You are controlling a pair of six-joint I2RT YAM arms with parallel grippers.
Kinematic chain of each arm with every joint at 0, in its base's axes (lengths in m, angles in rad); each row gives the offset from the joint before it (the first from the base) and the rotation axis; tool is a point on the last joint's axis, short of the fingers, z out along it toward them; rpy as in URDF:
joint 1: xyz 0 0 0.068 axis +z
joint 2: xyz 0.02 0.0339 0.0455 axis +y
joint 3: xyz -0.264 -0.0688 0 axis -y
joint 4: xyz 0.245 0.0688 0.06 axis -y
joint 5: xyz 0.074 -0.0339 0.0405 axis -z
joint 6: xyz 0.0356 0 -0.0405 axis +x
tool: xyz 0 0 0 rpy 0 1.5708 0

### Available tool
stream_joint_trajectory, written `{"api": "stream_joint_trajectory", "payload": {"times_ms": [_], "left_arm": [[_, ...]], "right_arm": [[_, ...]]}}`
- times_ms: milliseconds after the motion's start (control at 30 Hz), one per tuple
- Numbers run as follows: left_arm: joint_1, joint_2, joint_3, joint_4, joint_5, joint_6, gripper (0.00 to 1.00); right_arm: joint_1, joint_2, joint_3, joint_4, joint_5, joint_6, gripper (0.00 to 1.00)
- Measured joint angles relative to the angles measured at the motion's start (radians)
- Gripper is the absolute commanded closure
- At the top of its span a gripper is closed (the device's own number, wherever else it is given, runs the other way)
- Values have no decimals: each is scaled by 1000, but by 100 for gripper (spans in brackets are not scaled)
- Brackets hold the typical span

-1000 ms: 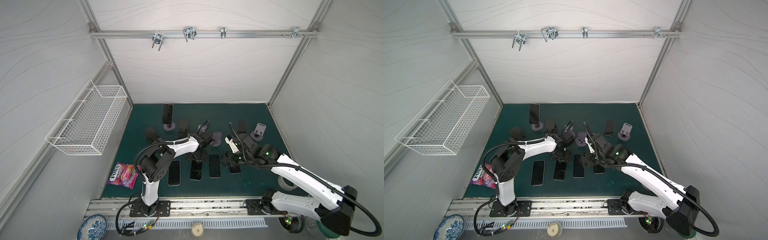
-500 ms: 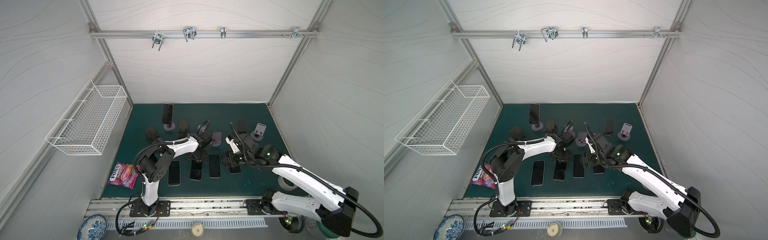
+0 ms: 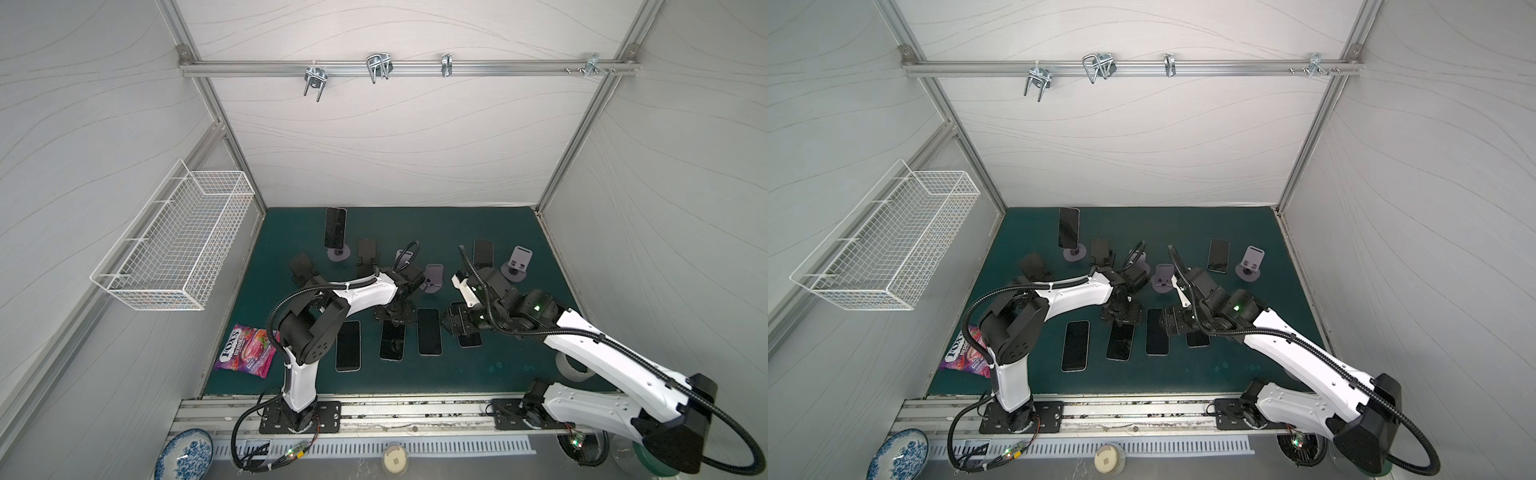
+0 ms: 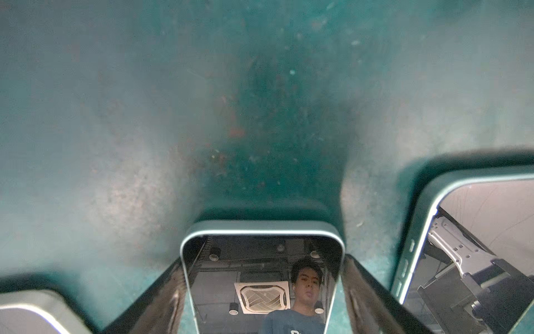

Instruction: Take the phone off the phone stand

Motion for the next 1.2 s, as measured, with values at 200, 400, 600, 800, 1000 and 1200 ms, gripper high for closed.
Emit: {"api": "stream_joint_trajectory", "payload": {"times_ms": [200,400,600,800,1000,1200], "left_arm": [[0,-2,0,0,-8,4,18],[0,-8,0,16,-19,7,18],[0,-35,0,24,-32,10,18],[0,-45,0,25,-42,16,18],[0,-69,2,21,-67,31,19],[0,-105,32,19,-98,69,20]], "right_arm": [[0,0,0,-3,0,0,13],[0,3,0,-8,-3,0,7],[0,31,1,-26,-10,0,5],[0,32,2,-27,-12,0,5],[0,32,2,-27,-12,0,7],[0,32,2,-26,-19,0,10]]}}
